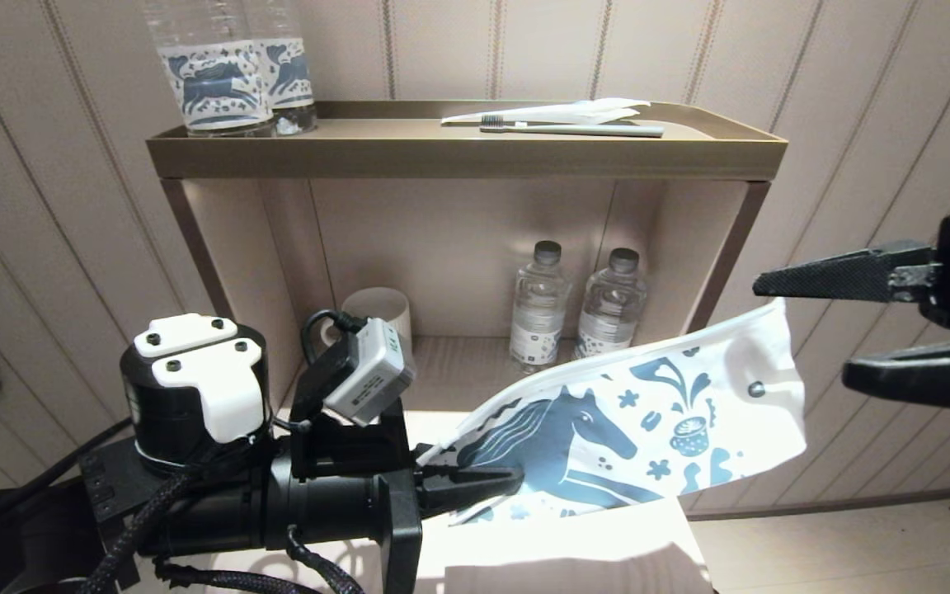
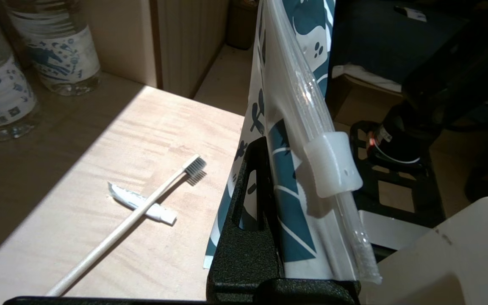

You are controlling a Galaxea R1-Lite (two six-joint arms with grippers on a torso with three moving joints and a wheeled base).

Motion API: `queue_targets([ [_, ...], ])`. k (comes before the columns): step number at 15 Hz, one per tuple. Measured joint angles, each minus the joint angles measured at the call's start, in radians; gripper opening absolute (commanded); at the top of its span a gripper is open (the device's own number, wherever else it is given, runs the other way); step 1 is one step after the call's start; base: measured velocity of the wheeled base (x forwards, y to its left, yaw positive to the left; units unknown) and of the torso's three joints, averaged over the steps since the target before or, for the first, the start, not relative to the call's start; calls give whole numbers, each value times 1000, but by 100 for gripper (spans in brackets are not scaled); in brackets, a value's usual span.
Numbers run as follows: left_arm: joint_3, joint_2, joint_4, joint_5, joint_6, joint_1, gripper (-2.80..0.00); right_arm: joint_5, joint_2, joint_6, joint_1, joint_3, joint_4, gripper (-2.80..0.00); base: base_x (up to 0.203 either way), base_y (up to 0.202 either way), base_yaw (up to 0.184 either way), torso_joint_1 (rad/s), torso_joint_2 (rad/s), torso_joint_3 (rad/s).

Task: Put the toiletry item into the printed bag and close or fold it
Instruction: Pick up a toothbrush

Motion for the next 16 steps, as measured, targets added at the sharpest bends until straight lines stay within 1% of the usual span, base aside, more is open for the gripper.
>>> queue_targets([
  [3,13,-26,3,74,10,-1,-280,-13,-4,0,-58,1,56,0,0,0,0,0,0,0],
  [5,35,-67,20,142,10,2,-280,-29,-1,-1,-117,4,116,0,0,0,0,0,0,0],
  [6,43,-85,41,188,10,7,-280,-53,-1,-8,-129,11,148,0,0,0,0,0,0,0],
  [8,53,-112,78,302,10,16,-280,-123,-6,-39,-138,46,173,0,0,0,0,0,0,0],
  [10,68,-128,79,396,9,18,-280,-140,-12,-49,-144,61,214,0,0,0,0,0,0,0],
  [13,88,-137,79,488,5,19,-280,-185,-15,-51,-141,66,268,0,0,0,0,0,0,0],
  [15,103,-140,69,541,2,19,-280,-245,-5,-51,-126,64,302,0,0,0,0,0,0,0],
  [16,108,-140,68,556,0,19,-280,-289,4,-52,-115,64,305,0,0,0,0,0,0,0],
])
